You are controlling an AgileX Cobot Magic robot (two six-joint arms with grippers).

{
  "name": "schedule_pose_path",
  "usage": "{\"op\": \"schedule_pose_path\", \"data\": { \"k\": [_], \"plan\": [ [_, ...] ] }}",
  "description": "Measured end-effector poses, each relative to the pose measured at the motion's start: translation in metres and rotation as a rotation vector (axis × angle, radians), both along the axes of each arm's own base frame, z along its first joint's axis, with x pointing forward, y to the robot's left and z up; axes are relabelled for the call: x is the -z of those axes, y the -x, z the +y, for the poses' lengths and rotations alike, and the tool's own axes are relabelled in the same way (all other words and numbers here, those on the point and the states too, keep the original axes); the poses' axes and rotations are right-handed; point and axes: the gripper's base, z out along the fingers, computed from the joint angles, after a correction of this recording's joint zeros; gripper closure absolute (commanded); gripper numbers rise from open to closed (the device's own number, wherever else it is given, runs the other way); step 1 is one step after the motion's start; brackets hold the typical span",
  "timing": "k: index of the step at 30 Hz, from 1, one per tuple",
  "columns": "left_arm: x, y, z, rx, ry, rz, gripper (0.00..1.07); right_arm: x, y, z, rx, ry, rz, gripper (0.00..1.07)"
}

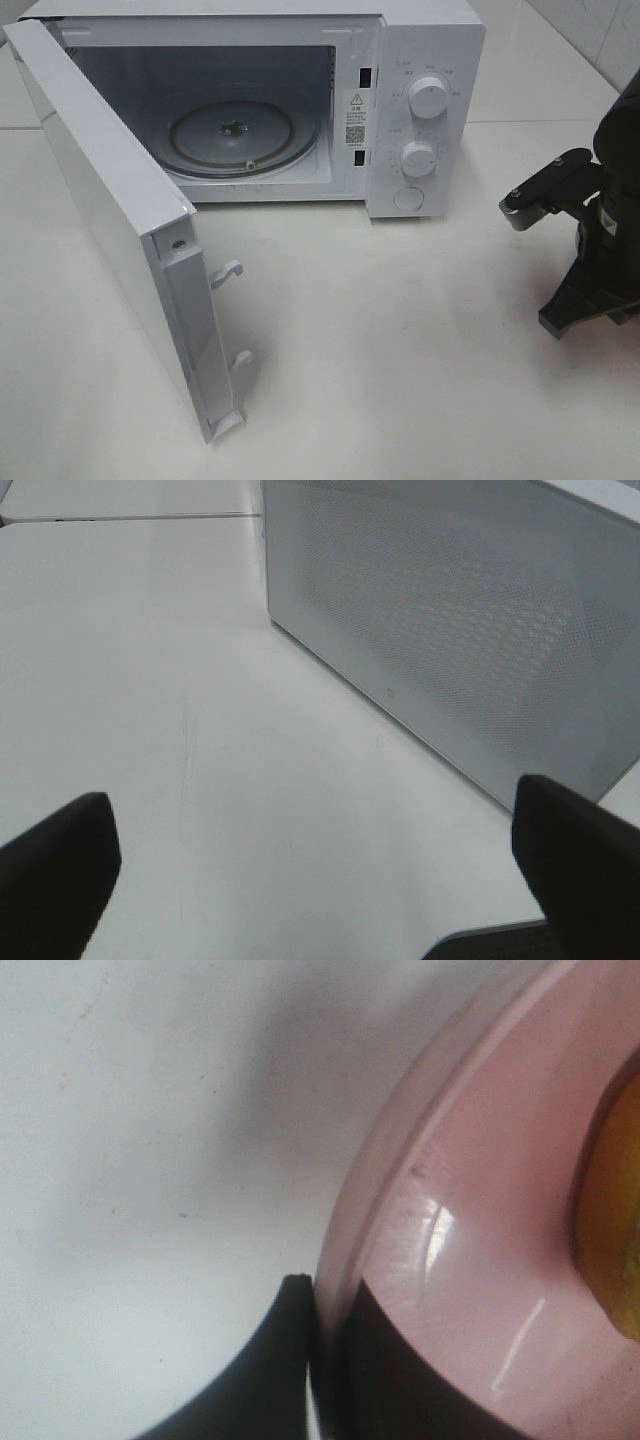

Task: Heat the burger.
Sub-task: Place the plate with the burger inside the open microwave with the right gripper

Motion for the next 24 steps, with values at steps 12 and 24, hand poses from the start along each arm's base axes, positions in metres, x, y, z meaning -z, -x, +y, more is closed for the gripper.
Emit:
{"op": "schedule_pose_path", "data": {
  "k": [12,24],
  "plan": [
    [0.000,0.000,0.000,0.000,0.000,0.000,0.06,-0.018,0.024,0.008,-0.058,0.000,-0.029,1.07],
    [0.000,0.000,0.000,0.000,0.000,0.000,0.06,-0.031,0.039,0.021,-0.136,-0.011,-0.062,1.07]
  ]
}}
